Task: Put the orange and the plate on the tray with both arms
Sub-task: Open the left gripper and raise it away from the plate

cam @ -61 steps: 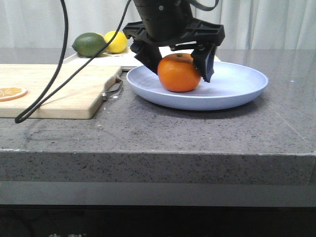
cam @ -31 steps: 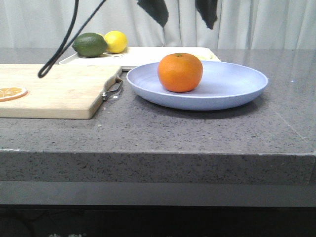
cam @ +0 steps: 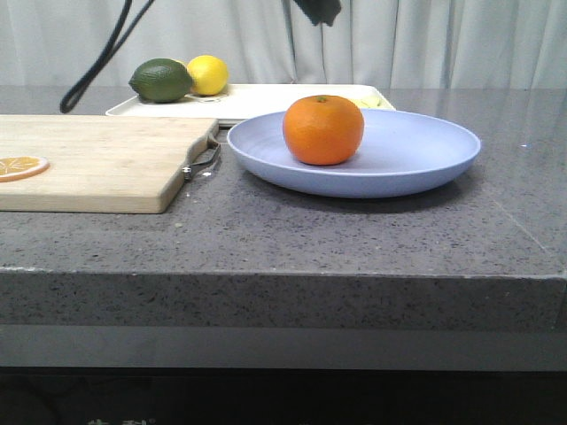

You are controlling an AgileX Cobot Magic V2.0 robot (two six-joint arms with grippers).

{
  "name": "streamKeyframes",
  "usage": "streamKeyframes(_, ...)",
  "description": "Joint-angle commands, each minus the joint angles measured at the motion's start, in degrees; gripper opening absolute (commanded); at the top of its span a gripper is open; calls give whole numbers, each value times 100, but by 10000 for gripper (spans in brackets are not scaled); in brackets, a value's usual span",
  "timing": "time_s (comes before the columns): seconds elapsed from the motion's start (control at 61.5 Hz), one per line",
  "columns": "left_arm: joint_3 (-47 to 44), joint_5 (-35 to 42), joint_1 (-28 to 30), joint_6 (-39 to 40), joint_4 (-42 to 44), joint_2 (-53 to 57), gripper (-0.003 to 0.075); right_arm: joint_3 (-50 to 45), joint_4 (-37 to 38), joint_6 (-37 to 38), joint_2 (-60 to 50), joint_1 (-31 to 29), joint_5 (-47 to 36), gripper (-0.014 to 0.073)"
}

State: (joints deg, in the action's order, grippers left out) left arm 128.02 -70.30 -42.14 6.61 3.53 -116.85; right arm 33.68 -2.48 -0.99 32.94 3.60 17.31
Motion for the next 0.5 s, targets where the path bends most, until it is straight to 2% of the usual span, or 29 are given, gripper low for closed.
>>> streamKeyframes(0.0,286,-299,-53,3,336,376,-18,207,-7,-7,27,-6,-510,642)
streamKeyframes(0.293,152,-303,-36,3,572,742,-18,203,-7,-7,27,-6,-504,642)
streamKeyframes(0.488,-1095,-303,470,132,684,1576,-18,203,-7,-7,27,-6,-504,642)
